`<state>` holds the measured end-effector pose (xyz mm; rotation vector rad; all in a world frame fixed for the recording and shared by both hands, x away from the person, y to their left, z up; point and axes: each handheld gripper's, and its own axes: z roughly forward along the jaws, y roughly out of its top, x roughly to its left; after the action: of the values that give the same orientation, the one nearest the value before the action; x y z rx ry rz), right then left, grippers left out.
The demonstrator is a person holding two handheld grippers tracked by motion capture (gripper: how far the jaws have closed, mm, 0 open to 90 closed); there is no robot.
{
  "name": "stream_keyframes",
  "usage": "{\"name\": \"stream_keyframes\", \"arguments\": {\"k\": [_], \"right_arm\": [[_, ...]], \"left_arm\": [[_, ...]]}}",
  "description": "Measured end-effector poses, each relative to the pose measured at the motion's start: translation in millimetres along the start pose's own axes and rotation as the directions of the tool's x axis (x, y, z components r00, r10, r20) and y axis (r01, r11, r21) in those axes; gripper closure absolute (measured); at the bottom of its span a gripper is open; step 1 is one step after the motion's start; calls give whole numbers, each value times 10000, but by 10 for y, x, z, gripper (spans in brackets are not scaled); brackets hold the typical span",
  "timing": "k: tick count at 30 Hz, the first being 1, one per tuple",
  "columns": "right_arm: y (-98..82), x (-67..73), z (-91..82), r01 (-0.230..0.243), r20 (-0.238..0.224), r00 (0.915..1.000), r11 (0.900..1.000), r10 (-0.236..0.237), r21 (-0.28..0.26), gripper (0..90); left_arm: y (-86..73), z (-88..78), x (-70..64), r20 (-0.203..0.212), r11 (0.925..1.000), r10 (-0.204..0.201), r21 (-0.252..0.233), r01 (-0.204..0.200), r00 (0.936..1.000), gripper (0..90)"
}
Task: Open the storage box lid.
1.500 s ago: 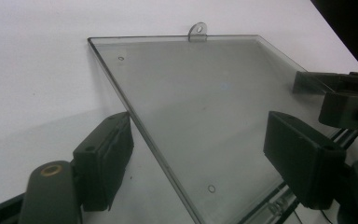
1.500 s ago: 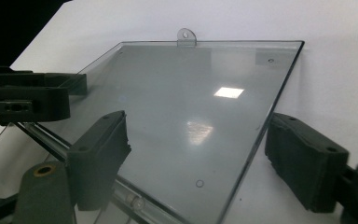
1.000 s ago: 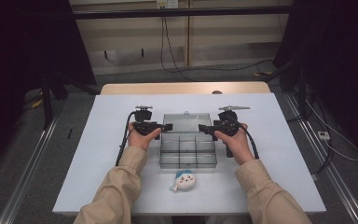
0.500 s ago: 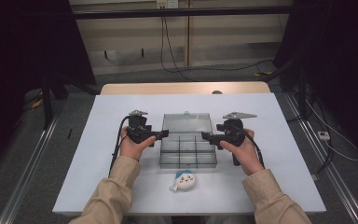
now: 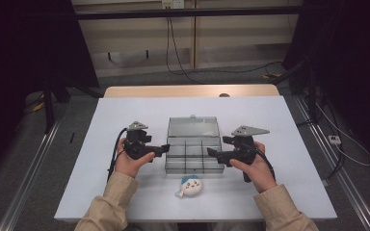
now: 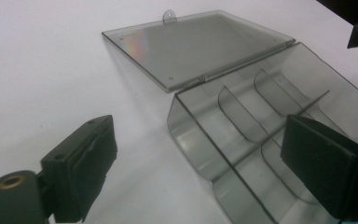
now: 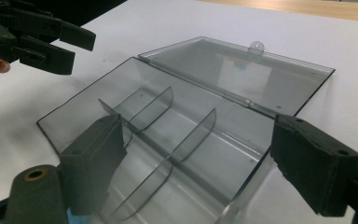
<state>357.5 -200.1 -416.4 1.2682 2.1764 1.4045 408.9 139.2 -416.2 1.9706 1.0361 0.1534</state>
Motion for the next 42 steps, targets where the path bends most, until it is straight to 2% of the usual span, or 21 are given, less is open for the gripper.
{"name": "stream_keyframes", "arguments": {"k": [1,5,15,22,24,28,30,38,42], "right_arm": [[-8,16,-8,60,-30,10000,10000,-60,5,168],[-43,75,-47,155,-287,9995,9999,-154,13,163],[-146,215,-130,548,-799,9953,9985,-548,-25,153],[-202,267,-154,843,-999,9915,9964,-830,92,145],[-215,278,-158,896,-1096,9901,9959,-877,127,143],[-231,319,-178,969,-1306,9868,9953,-953,58,140],[-240,334,-184,891,-1649,9824,9960,-874,26,141],[-272,414,-159,1417,-2060,9690,9898,-1361,129,155],[-278,454,-142,1660,-2183,9630,9859,-1580,188,176]], "left_arm": [[-16,-21,5,-17,9999,157,22,-157,9999,95],[-101,-106,8,63,9996,249,-94,-248,9997,89],[-314,-251,28,221,9967,813,-20,-813,9964,71],[-376,-306,-9,346,9948,1021,-58,-1020,9942,65],[-395,-321,-15,308,9924,1226,-25,-1226,9920,64],[-437,-352,-8,439,9924,1227,-51,-1226,9915,64],[-459,-367,9,438,9921,1255,-69,-1253,9911,64],[-514,-425,42,493,9917,1284,-35,-1284,9905,64],[-527,-456,59,504,9931,1171,-84,-1168,9918,64]]}}
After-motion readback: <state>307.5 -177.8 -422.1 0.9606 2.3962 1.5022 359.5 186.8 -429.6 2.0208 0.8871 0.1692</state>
